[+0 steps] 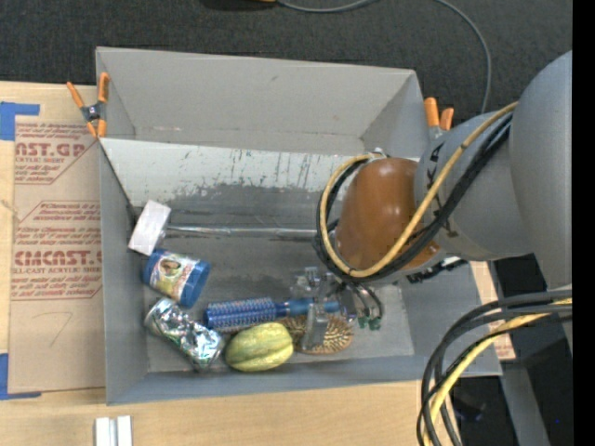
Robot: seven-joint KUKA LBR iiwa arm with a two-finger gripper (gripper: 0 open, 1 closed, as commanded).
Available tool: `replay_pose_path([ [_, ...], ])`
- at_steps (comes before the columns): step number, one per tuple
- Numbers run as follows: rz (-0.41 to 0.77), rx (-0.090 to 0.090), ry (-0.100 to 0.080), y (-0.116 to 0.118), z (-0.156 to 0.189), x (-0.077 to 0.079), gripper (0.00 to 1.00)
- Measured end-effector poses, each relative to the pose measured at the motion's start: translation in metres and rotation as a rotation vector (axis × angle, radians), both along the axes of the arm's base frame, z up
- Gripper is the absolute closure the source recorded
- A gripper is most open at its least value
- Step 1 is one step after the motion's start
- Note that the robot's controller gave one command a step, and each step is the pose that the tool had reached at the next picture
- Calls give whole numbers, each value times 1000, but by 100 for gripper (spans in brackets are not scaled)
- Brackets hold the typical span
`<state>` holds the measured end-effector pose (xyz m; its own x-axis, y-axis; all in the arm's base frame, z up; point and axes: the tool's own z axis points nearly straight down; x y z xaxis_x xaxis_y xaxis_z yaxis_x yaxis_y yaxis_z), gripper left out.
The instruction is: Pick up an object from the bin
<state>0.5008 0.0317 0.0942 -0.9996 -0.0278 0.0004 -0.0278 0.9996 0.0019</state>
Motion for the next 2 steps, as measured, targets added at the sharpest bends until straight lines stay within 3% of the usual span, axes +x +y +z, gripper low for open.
replay_pose_path([
  [2,-7,0,4,3,-14,4,100],
])
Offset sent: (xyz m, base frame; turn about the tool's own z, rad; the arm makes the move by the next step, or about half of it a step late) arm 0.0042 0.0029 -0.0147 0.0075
